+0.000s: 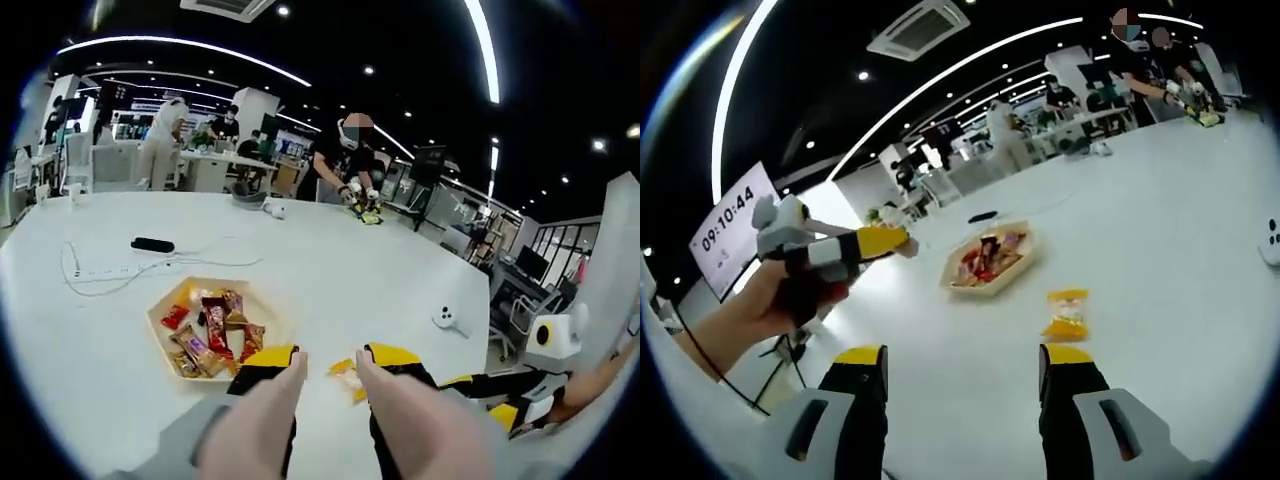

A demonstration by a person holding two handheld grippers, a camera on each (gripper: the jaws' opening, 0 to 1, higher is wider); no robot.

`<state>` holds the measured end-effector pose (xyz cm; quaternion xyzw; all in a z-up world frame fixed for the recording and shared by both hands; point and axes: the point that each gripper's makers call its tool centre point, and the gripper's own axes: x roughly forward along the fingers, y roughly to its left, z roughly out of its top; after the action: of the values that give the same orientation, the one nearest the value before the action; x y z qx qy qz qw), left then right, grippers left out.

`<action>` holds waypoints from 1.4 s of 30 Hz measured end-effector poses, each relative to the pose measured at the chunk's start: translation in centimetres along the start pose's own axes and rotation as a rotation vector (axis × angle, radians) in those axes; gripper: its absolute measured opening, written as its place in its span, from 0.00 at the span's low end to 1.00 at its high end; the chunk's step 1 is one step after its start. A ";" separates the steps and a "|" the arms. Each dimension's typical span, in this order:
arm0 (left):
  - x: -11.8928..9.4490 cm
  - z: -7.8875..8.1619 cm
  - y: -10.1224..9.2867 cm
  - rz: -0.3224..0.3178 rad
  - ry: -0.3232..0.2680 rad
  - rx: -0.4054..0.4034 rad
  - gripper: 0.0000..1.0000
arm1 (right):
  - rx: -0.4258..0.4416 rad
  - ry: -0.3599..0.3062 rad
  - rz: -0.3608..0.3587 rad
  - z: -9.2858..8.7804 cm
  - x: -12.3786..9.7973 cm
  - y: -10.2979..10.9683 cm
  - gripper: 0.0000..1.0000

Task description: Place the target food into the container with the food tongs after gripping and lifting it, then release it inside without dropping or visibly crushing the food.

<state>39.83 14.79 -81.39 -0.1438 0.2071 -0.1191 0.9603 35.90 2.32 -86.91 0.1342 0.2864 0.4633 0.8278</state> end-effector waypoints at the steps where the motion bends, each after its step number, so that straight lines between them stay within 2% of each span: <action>1: 0.0 -0.1 -0.1 -0.001 0.002 0.003 0.25 | 0.000 0.001 -0.002 -0.1 0.0 0.0 0.62; 4: 0.2 -0.5 -0.3 -0.008 0.005 0.012 0.25 | -0.004 0.017 -0.014 -0.7 -0.6 -0.3 0.61; 8: 0.6 -1.3 -0.5 -0.020 0.031 0.025 0.25 | 0.024 -0.009 -0.022 0.0 -1.0 -1.2 0.61; 11: 1.0 -1.1 -0.8 -0.028 0.029 0.036 0.25 | 0.033 -0.017 -0.029 0.5 -0.9 -2.0 0.61; 16: 2.0 -0.8 -1.8 -0.039 0.025 0.010 0.25 | 0.024 -0.013 -0.034 0.8 -1.0 -2.4 0.61; 20: 3.1 -1.9 -2.7 -0.046 0.071 -0.004 0.26 | 0.019 -0.004 -0.036 0.1 -1.4 -2.1 0.61; 23: 3.7 -2.3 -3.4 -0.051 0.075 -0.009 0.26 | 0.023 0.019 -0.043 -1.0 -2.3 -2.3 0.61; 26: 4.3 -2.6 -3.9 -0.055 0.072 -0.046 0.26 | 0.024 0.035 -0.063 -1.3 -2.7 -3.1 0.61; 28: 4.6 -3.0 -4.5 -0.063 0.092 -0.120 0.26 | 0.032 0.030 -0.071 -1.1 -2.9 -3.4 0.61; 33: 5.6 -3.2 -4.7 -0.045 0.106 -0.124 0.26 | 0.017 0.042 -0.077 -1.0 -3.2 -3.7 0.61; 38: 6.5 -3.0 -5.0 -0.043 0.097 -0.199 0.26 | 0.003 0.052 -0.080 -0.9 -3.4 -4.1 0.61; 42: 7.2 -3.2 -5.9 -0.046 0.112 -0.202 0.26 | -0.017 0.048 -0.086 -0.8 -3.8 -4.3 0.61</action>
<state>43.79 6.51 -84.86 -0.2377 0.2681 -0.1274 0.9249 36.84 -3.19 -88.28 0.1038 0.3079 0.4330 0.8408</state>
